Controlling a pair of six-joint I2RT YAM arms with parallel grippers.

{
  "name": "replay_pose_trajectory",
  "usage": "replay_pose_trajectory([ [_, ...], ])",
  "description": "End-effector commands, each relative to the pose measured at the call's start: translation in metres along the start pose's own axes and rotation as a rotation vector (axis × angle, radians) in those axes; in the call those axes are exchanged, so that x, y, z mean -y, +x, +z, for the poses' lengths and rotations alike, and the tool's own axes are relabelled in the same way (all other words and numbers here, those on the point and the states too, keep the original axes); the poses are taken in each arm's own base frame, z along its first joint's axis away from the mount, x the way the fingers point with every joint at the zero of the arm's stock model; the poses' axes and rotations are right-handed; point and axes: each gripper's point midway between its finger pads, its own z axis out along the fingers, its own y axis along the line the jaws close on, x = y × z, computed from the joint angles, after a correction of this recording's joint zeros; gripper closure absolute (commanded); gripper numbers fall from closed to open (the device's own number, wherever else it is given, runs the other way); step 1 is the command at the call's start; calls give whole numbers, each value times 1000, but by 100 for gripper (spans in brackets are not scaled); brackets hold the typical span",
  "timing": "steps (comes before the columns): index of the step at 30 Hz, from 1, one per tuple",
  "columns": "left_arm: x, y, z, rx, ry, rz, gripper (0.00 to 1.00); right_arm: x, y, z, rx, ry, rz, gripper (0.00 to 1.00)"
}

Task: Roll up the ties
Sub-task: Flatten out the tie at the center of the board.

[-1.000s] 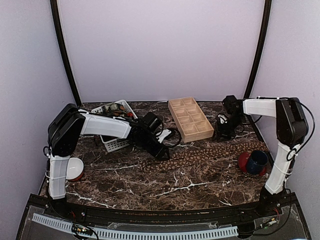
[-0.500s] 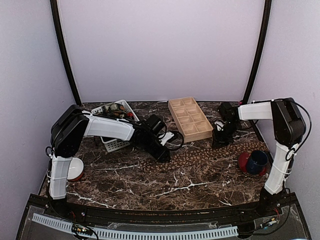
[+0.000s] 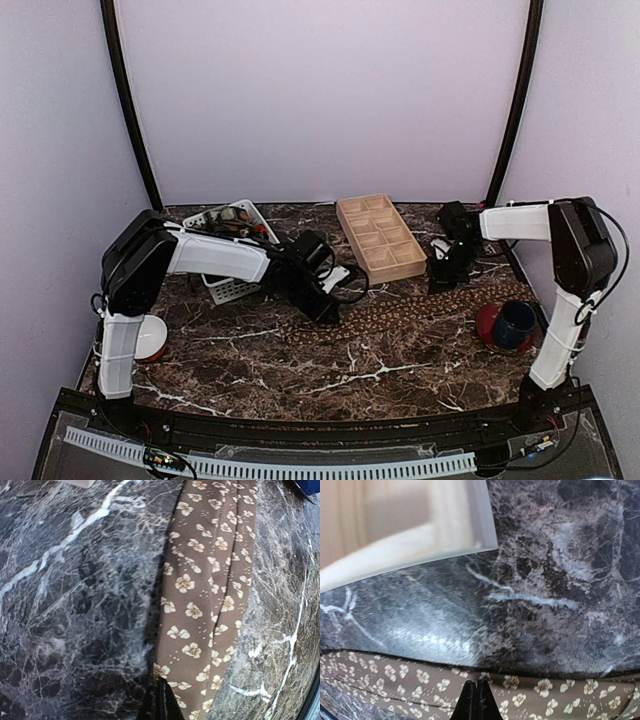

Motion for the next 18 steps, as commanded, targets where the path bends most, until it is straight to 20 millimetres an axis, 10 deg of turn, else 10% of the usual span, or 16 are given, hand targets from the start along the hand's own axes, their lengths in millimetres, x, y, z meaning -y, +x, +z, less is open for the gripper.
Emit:
replay_pose_trajectory([
  [1, 27, -15, -32, 64, 32, 60, 100, -14, -5, -30, 62, -41, -29, 100],
  [10, 51, -8, -46, 78, 53, 144, 100, -11, 13, -36, 33, -47, -48, 100],
  [18, 56, 20, -39, -8, 65, 192, 100, -19, 1, -28, 34, -82, -26, 64],
])
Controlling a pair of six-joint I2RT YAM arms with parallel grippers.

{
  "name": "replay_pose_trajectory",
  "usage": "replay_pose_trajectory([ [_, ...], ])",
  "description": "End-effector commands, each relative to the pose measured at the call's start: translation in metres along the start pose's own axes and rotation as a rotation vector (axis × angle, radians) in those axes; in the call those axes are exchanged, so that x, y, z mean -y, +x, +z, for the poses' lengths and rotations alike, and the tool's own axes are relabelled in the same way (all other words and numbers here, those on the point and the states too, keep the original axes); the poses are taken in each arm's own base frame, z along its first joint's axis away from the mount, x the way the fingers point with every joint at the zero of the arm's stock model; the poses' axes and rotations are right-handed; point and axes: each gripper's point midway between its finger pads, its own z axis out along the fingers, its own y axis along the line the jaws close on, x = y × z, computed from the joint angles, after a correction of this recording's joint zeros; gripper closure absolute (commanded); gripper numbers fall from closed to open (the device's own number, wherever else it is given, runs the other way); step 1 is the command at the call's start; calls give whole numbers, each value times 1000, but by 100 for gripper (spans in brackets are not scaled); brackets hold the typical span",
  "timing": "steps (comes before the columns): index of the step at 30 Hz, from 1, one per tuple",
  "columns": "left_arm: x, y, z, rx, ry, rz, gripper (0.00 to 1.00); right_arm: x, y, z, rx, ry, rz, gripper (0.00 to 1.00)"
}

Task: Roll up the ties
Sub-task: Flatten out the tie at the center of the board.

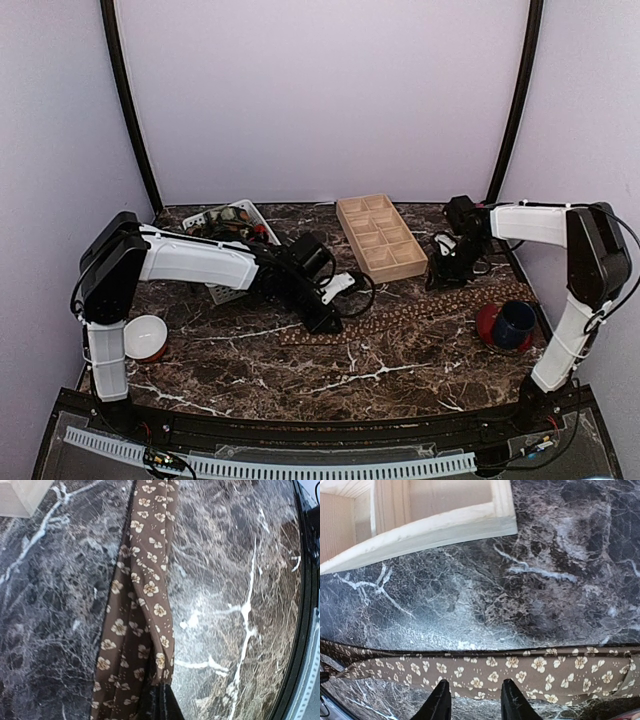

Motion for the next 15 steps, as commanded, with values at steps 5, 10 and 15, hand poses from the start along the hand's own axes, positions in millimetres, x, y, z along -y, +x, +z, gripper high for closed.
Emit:
replay_pose_trajectory([
  [5, -6, 18, -2, -77, -61, 28, 100, -6, -6, 19, -31, -36, 6, 64],
  [10, -23, 17, -2, -71, -128, -42, 98, 6, 14, 32, -85, 0, -2, 70],
  [15, -31, 22, -8, -76, -172, -83, 69, 25, 41, 43, -156, 65, 7, 75],
])
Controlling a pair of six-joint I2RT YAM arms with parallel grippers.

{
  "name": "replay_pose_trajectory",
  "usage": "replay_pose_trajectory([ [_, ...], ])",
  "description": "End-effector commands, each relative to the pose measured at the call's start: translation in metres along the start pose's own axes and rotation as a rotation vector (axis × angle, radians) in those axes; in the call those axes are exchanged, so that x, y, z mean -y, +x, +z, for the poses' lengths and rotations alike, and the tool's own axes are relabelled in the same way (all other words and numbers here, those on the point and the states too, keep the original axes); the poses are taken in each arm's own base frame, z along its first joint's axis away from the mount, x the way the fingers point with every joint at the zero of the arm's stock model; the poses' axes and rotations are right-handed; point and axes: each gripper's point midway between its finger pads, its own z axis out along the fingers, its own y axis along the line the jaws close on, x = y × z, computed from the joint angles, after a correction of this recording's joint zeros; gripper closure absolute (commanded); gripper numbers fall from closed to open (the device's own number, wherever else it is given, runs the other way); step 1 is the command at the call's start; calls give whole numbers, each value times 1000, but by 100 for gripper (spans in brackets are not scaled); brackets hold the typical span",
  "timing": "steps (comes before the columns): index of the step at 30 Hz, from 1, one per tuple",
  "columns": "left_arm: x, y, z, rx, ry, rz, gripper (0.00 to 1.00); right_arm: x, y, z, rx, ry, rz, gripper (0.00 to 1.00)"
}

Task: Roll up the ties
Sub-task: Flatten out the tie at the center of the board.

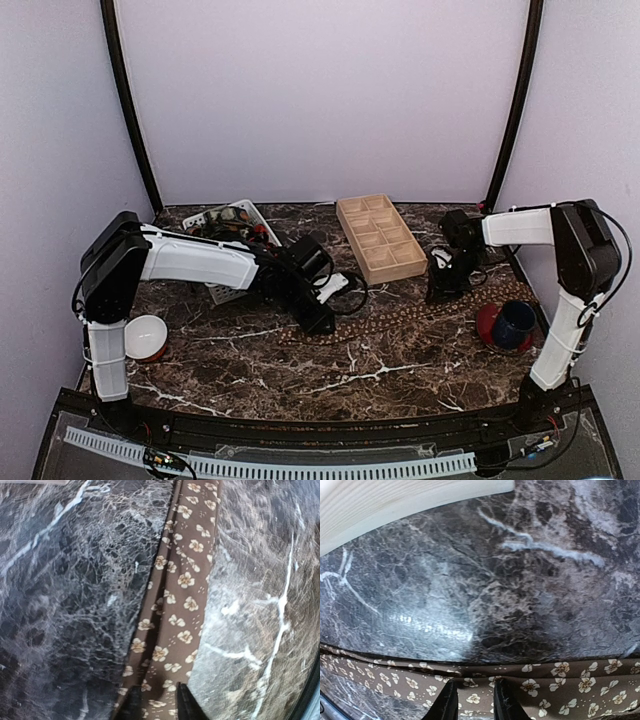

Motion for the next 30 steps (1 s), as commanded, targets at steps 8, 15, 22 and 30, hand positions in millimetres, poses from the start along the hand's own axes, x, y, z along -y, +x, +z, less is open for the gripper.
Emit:
replay_pose_trajectory([
  [8, 23, -6, -33, 125, 76, 48, 33, 17, 8, 1, -22, 54, 32, 76],
  [15, 30, -8, 1, 60, 103, 86, 21, 27, 4, -6, -9, 62, 72, 76],
  [22, 12, -8, 31, 5, 14, 98, 30, 20, -10, -27, 67, 10, 94, 70],
  [30, 4, 16, 34, -80, -15, 79, 72, 21, -9, -28, 63, 8, 96, 69],
])
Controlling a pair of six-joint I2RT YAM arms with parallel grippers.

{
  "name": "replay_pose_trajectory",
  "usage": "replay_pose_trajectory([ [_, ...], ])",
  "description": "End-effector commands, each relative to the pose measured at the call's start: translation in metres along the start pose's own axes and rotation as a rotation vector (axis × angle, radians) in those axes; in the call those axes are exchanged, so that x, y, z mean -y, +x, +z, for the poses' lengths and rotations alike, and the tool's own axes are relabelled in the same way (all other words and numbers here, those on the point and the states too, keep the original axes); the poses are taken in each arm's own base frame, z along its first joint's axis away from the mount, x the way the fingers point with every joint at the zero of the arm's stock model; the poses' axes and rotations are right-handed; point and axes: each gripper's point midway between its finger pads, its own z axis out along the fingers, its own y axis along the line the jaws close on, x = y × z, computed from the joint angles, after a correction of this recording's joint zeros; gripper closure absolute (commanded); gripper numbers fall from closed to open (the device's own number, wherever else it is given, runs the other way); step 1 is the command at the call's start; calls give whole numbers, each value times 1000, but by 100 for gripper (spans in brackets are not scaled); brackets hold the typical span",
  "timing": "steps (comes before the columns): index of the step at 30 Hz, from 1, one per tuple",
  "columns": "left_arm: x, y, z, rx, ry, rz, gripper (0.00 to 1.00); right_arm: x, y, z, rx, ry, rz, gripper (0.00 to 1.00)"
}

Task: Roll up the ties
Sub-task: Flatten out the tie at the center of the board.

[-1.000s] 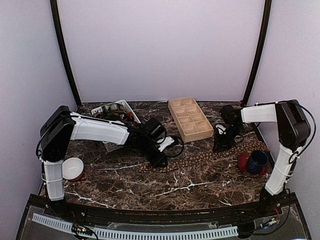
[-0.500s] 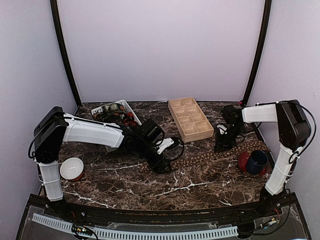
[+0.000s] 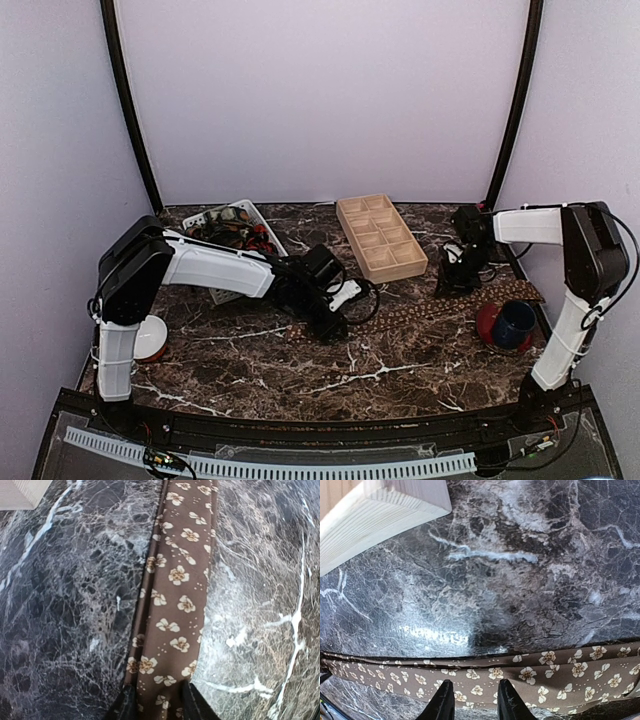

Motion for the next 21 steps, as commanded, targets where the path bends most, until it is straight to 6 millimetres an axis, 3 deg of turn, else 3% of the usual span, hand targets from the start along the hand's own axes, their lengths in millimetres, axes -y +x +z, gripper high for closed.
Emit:
replay_pose_trajectory([
  [1, 2, 28, 0, -103, 5, -6, 73, -2, -2, -9, 16, -7, 11, 69],
  [2, 1, 29, -4, -103, -4, -13, 68, -3, -3, -10, 18, -12, 11, 70],
  [5, 1, 15, -24, -45, -24, -33, 35, -13, -7, -17, 45, -62, 6, 68],
  [9, 7, -20, -76, 151, -13, -108, 2, -38, -8, -28, 80, -154, -14, 65],
  [10, 16, -29, -95, 217, 27, -123, 1, -47, -7, -31, 87, -175, -25, 64],
  [13, 28, -29, -122, 347, 108, -229, 1, -70, -7, -38, 99, -246, -38, 61],
  [16, 34, -9, -132, 380, 243, -415, 1, -93, -6, -40, 101, -315, -48, 59],
  [18, 42, -8, -138, 427, 373, -483, 1, -109, -3, -37, 88, -354, -54, 58],
  [21, 45, 5, -133, 425, 431, -545, 1, -129, 4, -27, 56, -399, -62, 58],
])
